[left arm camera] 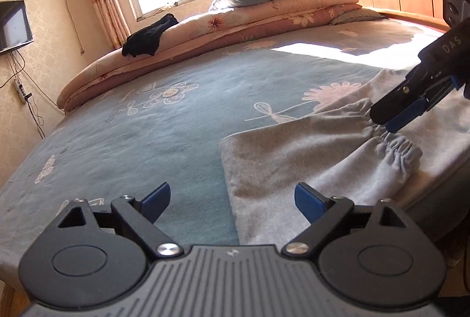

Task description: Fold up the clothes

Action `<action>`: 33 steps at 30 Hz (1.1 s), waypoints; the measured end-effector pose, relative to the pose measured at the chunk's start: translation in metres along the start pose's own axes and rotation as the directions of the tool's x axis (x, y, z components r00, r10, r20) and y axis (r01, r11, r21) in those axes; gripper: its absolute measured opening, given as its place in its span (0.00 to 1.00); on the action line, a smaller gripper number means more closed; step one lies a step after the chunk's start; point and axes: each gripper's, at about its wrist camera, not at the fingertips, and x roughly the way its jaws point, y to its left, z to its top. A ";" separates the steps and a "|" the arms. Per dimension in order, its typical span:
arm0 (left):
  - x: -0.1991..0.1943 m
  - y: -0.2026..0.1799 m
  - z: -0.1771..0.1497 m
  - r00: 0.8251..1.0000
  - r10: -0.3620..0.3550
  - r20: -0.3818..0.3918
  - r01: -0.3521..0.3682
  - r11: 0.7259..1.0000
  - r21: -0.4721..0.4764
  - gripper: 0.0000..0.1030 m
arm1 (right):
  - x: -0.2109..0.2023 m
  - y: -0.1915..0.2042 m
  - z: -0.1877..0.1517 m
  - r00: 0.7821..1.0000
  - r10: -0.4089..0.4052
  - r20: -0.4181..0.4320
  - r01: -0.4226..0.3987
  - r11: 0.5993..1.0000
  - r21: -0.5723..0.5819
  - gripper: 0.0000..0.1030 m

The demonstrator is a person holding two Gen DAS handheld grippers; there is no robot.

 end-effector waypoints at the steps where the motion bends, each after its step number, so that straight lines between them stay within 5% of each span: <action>1: 0.006 -0.004 0.005 0.999 -0.032 0.009 0.032 0.999 -0.001 0.89 | -0.004 -0.001 0.005 1.000 0.002 0.009 -0.002 1.000 -0.002 0.87; 6: 0.045 -0.018 0.013 0.985 -0.172 -0.029 0.171 0.985 -0.017 0.89 | -0.008 -0.004 0.043 0.999 0.033 0.000 -0.033 0.998 -0.058 0.93; 11: 0.075 0.000 -0.013 0.948 -0.281 -0.152 0.251 0.949 -0.189 0.90 | 0.005 -0.002 0.091 0.994 0.082 -0.068 -0.092 0.985 -0.143 0.93; 15: 0.073 0.010 -0.007 0.934 -0.328 -0.141 0.290 0.928 -0.234 0.90 | 0.033 0.008 0.125 0.975 0.146 -0.170 -0.184 0.953 -0.241 0.93; 19: 0.089 0.014 -0.006 0.919 -0.354 -0.172 0.313 0.923 -0.225 0.93 | 0.081 0.026 0.142 0.933 0.190 -0.307 -0.299 0.883 -0.362 0.93; 23: 0.086 0.004 -0.014 0.925 -0.342 -0.164 0.323 0.937 -0.131 0.98 | 0.131 0.038 0.145 0.863 0.231 -0.450 -0.424 0.816 -0.394 0.93; 33: 0.083 0.005 -0.017 0.921 -0.361 -0.145 0.345 0.930 -0.126 0.99 | 0.196 0.035 0.133 0.747 0.242 -0.619 -0.536 0.770 -0.346 0.93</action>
